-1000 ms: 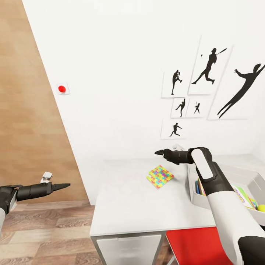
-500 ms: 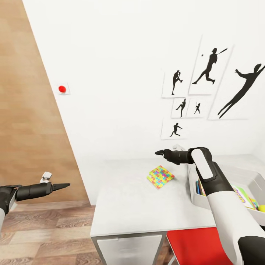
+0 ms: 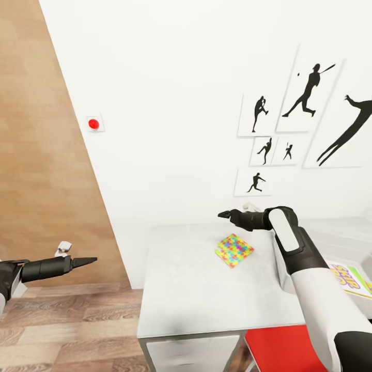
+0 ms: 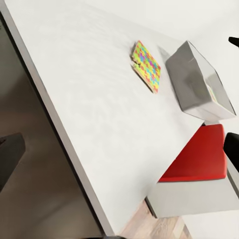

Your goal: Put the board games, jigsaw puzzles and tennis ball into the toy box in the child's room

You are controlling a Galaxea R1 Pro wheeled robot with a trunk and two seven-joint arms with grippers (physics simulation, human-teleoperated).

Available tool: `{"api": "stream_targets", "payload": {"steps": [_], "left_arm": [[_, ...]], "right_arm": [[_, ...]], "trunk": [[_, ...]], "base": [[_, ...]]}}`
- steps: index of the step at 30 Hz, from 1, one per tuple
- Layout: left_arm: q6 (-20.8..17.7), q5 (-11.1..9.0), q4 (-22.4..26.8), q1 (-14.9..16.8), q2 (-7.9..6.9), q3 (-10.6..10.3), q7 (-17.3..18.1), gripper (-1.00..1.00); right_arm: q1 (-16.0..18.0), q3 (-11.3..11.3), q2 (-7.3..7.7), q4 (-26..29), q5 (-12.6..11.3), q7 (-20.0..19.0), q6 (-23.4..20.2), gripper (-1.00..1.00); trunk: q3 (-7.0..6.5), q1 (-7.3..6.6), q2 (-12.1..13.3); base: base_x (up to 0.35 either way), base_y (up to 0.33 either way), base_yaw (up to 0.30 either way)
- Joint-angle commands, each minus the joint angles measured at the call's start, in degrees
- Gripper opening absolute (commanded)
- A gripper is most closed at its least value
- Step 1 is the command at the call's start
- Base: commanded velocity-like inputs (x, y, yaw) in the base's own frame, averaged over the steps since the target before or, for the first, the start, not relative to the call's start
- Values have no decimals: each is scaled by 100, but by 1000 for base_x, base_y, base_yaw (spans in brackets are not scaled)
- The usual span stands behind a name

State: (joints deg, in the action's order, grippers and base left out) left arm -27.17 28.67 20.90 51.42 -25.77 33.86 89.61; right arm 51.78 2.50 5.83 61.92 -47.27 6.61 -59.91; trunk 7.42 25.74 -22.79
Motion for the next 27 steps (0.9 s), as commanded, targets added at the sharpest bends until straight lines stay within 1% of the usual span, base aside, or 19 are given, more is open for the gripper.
{"api": "stream_targets", "payload": {"steps": [1,13,23,27], "left_arm": [[-60,60,1,8,3,42,39,100],[-60,60,1,8,2,42,39,100],[-60,60,1,5,2,42,39,100],[-60,60,1,6,-4,42,39,100]], "right_arm": [[13,14,7,-1,-60,60,-9,100],[106,14,71,-60,-65,60,-9,100],[112,14,83,-75,-63,60,-9,100],[113,15,86,-64,-63,60,-9,100]], "trunk": [[21,4,-13],[131,4,-13],[223,4,-13],[236,4,-13]], "base": [[89,25,0],[146,34,0],[35,6,0],[5,1,0]]}}
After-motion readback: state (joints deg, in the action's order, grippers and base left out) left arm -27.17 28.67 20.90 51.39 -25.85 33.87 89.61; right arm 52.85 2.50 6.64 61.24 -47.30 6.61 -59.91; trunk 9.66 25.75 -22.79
